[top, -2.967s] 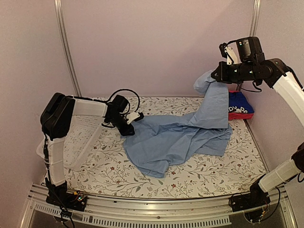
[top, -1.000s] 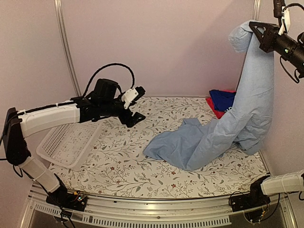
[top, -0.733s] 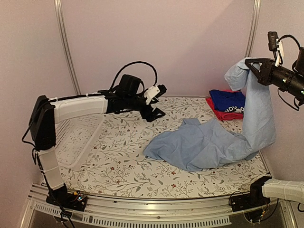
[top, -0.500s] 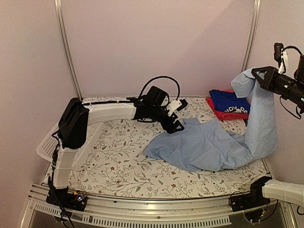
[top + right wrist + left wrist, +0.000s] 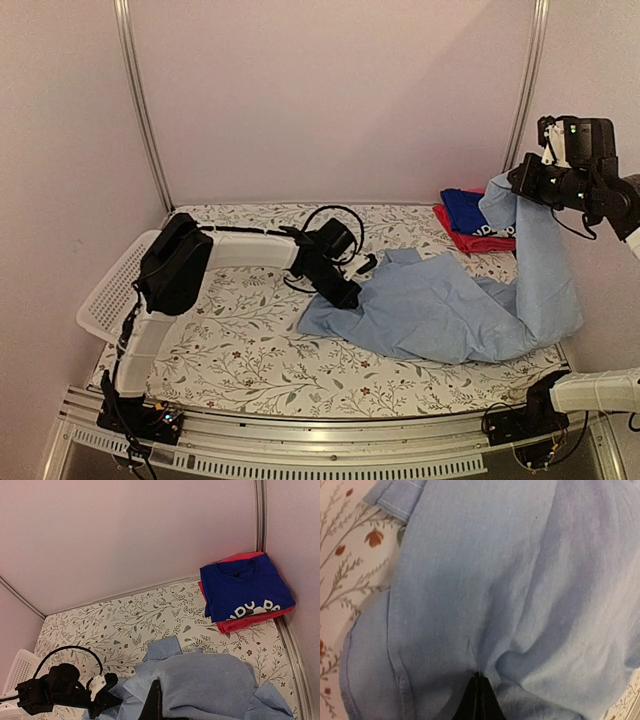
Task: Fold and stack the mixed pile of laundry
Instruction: Adjust the crumpled shirt at the center of the board.
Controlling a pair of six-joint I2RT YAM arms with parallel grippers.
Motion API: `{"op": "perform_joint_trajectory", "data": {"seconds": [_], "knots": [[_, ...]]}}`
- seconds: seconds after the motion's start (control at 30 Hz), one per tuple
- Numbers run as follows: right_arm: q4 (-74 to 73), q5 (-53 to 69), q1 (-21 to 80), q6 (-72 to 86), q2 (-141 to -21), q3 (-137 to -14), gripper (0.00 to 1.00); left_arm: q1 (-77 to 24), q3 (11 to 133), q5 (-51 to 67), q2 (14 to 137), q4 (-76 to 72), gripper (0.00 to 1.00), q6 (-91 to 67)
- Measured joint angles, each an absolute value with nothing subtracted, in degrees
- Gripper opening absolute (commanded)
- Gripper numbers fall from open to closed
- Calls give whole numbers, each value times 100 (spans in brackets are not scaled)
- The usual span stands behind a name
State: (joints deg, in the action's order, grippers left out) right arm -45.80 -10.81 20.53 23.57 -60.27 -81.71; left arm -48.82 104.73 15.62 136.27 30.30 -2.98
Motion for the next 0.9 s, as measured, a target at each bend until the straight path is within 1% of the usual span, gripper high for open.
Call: {"op": "perform_joint_trajectory", "data": {"seconds": [0.07, 0.17, 0.23, 0.27, 0.3, 0.33, 0.37, 0.4, 0.43, 0.47, 0.53, 0.63, 0.7, 0.8, 0.9], "knots": [[-4473, -985, 2053, 2355, -6060, -8044, 0, -4853, 9660, 1577, 13109, 2943, 0, -513], [-4244, -635, 2053, 2390, -6180, -7793, 0, -4862, 7741, 1599, 11810, 2923, 0, -952], [-4143, -263, 2053, 2480, -6340, -7559, 0, -4919, 6670, 1632, 11000, 3020, 0, -1260], [-4143, -161, 2053, 2497, -6390, -7498, 0, -4987, 6250, 1660, 10661, 3087, 5, -1387], [-4130, -8, 2053, 2523, -6442, -7402, 0, -5089, 5898, 1695, 10366, 3170, 22, -1483], [-4130, 119, 2053, 2558, -6482, -7284, 0, -5240, 5618, 1726, 10099, 3280, 43, -1551], [-4163, 209, 2053, 2571, -6506, -7170, 0, -5400, 5443, 1739, 9887, 3369, 62, -1594], [-4228, 287, 2053, 2576, -6514, -7067, 0, -5509, 5378, 1728, 9717, 3435, 76, -1559], [-4285, 344, 2053, 2574, -6514, -6969, 0, -5616, 5369, 1710, 9533, 3430, 86, -1535], [-4318, 399, 2053, 2571, -6512, -6906, 0, -5684, 5408, 1667, 9327, 3336, 89, -1455], [-4351, 532, 2053, 2552, -6508, -6731, 0, -5658, 5710, 1544, 9035, 3041, 89, -1160], [-4421, 847, 2049, 2471, -6532, -6416, 0, -5389, 6702, 1581, 9273, 2462, 81, -574], [-4495, 1048, 2049, 2432, -6628, -6309, 0, -5162, 7959, 1699, 10042, 2353, 77, -12], [-4554, 1249, 2049, 2366, -6838, -6281, 0, -4991, 9605, 1743, 11351, 2432, 78, 816], [-4582, 1282, 2047, 2283, -6893, -6281, 0, -4925, 10462, 1708, 12258, 2753, 80, 1706]]}}
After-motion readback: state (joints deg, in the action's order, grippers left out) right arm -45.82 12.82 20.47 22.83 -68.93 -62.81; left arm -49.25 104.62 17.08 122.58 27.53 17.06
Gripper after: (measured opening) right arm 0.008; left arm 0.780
